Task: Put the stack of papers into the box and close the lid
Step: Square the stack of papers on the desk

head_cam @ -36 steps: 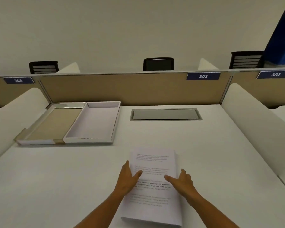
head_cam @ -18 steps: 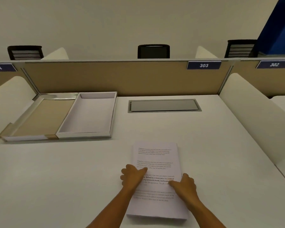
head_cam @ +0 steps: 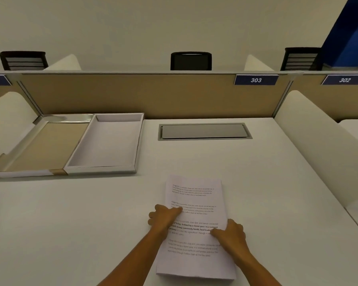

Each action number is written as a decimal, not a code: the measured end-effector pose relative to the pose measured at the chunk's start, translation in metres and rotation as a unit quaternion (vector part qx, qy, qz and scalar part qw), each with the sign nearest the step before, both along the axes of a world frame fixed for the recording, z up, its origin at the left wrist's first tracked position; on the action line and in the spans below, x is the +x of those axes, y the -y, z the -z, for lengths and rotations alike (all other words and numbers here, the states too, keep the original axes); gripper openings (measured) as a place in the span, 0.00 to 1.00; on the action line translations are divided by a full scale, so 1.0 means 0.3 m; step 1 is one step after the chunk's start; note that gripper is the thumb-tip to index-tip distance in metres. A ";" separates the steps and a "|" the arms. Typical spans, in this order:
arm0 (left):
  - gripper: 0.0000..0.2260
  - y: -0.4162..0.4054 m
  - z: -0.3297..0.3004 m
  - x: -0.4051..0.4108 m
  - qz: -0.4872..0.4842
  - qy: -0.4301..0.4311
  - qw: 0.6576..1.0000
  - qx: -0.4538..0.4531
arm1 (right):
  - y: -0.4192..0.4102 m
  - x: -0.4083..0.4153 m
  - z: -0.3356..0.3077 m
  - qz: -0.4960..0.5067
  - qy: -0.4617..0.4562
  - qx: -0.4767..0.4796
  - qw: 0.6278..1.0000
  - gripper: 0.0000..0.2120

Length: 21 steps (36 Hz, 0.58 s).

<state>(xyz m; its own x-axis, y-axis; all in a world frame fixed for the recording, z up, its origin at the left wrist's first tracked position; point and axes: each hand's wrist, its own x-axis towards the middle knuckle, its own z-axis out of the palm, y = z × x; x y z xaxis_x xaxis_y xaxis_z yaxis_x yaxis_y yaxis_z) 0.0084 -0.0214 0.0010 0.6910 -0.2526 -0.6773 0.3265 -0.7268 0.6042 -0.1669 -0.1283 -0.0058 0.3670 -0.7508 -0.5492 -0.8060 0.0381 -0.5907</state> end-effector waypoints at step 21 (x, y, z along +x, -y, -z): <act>0.23 -0.036 0.006 0.044 0.001 -0.067 0.988 -0.139 | 0.016 -0.004 0.004 -0.003 -0.005 0.005 1.000 0.25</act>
<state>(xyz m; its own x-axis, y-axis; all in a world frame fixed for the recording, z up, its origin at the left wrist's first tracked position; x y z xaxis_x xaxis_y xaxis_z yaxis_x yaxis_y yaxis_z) 0.0216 -0.0105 -0.0009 0.5998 -0.4423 -0.6668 0.4157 -0.5397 0.7320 -0.1680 -0.1332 -0.0068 0.3667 -0.7432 -0.5596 -0.8117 0.0384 -0.5828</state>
